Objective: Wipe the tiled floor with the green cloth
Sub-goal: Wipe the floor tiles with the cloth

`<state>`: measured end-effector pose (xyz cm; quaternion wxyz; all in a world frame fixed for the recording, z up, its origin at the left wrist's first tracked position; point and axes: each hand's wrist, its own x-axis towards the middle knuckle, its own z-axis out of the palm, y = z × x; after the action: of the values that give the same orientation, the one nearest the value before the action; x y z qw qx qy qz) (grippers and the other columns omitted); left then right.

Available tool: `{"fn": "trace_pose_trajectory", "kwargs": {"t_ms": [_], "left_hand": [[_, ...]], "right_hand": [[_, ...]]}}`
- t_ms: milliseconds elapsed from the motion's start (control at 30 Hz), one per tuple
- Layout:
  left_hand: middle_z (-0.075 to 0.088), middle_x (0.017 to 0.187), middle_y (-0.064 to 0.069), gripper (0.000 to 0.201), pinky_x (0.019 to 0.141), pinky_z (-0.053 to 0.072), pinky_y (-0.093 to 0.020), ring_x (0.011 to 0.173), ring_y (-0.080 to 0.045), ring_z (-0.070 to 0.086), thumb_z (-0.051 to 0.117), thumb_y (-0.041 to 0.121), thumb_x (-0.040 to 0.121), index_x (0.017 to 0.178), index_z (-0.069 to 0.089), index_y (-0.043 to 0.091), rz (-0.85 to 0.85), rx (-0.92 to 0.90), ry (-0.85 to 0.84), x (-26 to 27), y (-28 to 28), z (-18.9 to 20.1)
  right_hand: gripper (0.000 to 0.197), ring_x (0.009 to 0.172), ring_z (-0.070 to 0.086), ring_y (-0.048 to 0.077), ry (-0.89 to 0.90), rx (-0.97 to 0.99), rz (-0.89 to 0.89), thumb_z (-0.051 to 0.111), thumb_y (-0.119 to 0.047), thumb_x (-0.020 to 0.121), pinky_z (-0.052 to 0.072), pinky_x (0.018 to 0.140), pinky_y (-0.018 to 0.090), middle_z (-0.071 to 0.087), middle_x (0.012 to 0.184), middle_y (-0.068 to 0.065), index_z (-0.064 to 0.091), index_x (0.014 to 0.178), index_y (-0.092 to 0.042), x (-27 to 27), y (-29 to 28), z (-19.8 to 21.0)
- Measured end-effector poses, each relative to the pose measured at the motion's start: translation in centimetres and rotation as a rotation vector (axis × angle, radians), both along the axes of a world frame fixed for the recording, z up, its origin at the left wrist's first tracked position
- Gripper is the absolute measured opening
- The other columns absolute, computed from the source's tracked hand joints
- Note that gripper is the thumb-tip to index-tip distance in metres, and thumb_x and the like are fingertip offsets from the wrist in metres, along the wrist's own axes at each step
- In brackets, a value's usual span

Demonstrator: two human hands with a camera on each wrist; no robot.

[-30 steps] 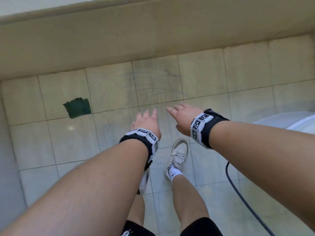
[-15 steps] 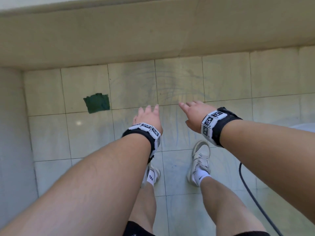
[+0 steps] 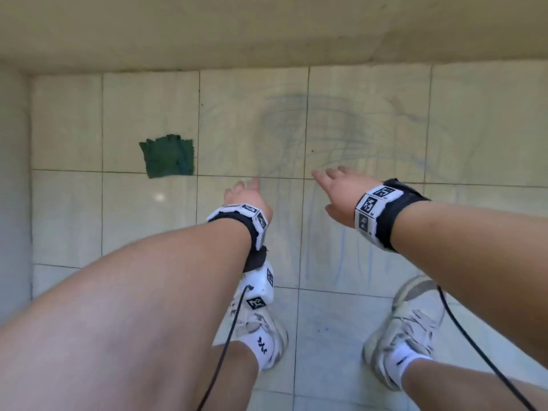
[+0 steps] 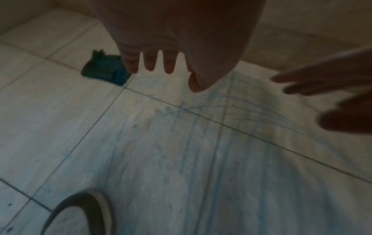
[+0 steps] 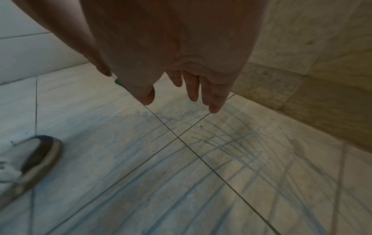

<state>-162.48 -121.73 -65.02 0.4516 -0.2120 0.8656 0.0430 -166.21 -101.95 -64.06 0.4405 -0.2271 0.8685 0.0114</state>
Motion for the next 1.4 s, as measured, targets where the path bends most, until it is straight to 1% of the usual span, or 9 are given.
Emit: {"fn": "trace_pose_trajectory", "kwargs": {"t_ms": [200, 400, 500, 633, 767, 867, 1067, 1233, 1400], "left_hand": [[0.011, 0.162, -0.009, 0.088, 0.113, 0.03, -0.057, 0.147, -0.035, 0.014, 0.065, 0.018, 0.087, 0.157, 0.011, 0.022, 0.112, -0.307, 0.117, -3.6, -11.4, -11.4], [0.003, 0.165, -0.009, 0.074, 0.12, 0.014, -0.051, 0.15, -0.038, 0.005, 0.04, 0.042, 0.101, 0.158, 0.006, 0.01, 0.299, -0.324, 0.24, -5.9, -17.3, -17.4], [0.019, 0.162, -0.011, 0.063, 0.114, 0.028, -0.05, 0.143, -0.04, 0.024, 0.037, 0.042, 0.098, 0.151, 0.03, 0.009, 0.137, -0.165, 0.327, -5.2, -13.1, -16.3], [0.059, 0.123, -0.015, 0.04, 0.09, 0.04, -0.038, 0.112, -0.036, 0.054, 0.043, 0.036, 0.097, 0.119, 0.064, 0.01, -0.302, 0.084, 0.562, -4.5, -4.4, -14.9], [0.014, 0.163, -0.011, 0.063, 0.119, 0.022, -0.044, 0.149, -0.032, 0.014, 0.049, 0.031, 0.101, 0.156, 0.023, 0.015, -0.403, 0.183, 0.569, -5.8, 2.7, -17.4], [-0.01, 0.164, -0.013, 0.071, 0.122, 0.009, -0.047, 0.151, -0.035, -0.006, 0.042, 0.032, 0.103, 0.158, 0.002, 0.013, -0.204, 0.087, 0.545, -5.8, 3.7, -18.5], [-0.024, 0.162, -0.007, 0.074, 0.122, -0.003, -0.05, 0.149, -0.03, -0.019, 0.029, 0.043, 0.104, 0.155, -0.015, 0.013, -0.422, 0.054, 0.402, -5.3, 5.2, -19.8], [-0.024, 0.162, -0.004, 0.076, 0.121, -0.006, -0.052, 0.149, -0.029, -0.021, 0.031, 0.047, 0.103, 0.156, -0.015, 0.016, -0.724, 0.186, 0.376, -6.9, 10.3, -19.8], [-0.023, 0.163, -0.001, 0.078, 0.121, -0.005, -0.053, 0.149, -0.028, -0.021, 0.03, 0.053, 0.101, 0.156, -0.014, 0.02, -0.783, 0.192, 0.377, -10.2, 14.2, -20.4]], "right_hand": [[0.075, 0.15, 0.018, 0.028, 0.118, -0.056, 0.149, 0.048, -0.021, 0.099, 0.038, 0.111, 0.048, 0.021, 0.163, 0.006, 0.003, 0.159, -0.023, -4.7, -2.9, -9.0], [0.076, 0.153, 0.009, 0.027, 0.177, -0.084, 0.216, 0.045, -0.026, 0.101, 0.03, 0.117, 0.048, 0.008, 0.167, 0.004, -0.004, 0.159, -0.024, -7.8, -5.2, -14.9], [0.076, 0.153, 0.007, 0.027, 0.141, -0.078, 0.109, 0.045, -0.027, 0.101, 0.029, 0.118, 0.047, 0.006, 0.167, 0.004, -0.004, 0.159, -0.023, -6.7, -3.5, -14.5], [0.088, 0.153, -0.003, 0.034, 0.164, 0.066, -0.125, 0.053, -0.039, 0.099, 0.026, 0.118, 0.053, -0.008, 0.167, 0.008, -0.008, 0.159, -0.02, -5.8, 0.2, -14.9], [0.107, 0.151, -0.008, 0.041, 0.17, 0.15, -0.237, 0.066, -0.05, 0.09, 0.022, 0.116, 0.062, -0.018, 0.165, 0.009, -0.012, 0.158, -0.019, -6.2, 3.5, -16.5], [0.114, 0.151, -0.01, 0.04, 0.125, 0.123, -0.309, 0.069, -0.052, 0.087, 0.021, 0.116, 0.064, -0.021, 0.164, 0.006, -0.014, 0.158, -0.022, -6.2, 5.5, -16.7], [0.128, 0.151, -0.015, 0.035, 0.09, 0.078, -0.311, 0.074, -0.062, 0.077, 0.022, 0.117, 0.061, -0.028, 0.162, 0.002, -0.02, 0.156, -0.025, -5.8, 7.4, -17.6], [0.138, 0.151, -0.015, 0.036, 0.179, 0.114, -0.329, 0.073, -0.074, 0.067, 0.023, 0.118, 0.059, -0.028, 0.162, 0.005, -0.021, 0.155, -0.025, -7.4, 10.8, -17.6], [0.148, 0.148, -0.019, 0.044, 0.108, 0.181, -0.362, 0.077, -0.075, 0.061, 0.023, 0.115, 0.065, -0.035, 0.159, 0.006, -0.029, 0.152, -0.025, -9.0, 12.8, -17.7]]}}
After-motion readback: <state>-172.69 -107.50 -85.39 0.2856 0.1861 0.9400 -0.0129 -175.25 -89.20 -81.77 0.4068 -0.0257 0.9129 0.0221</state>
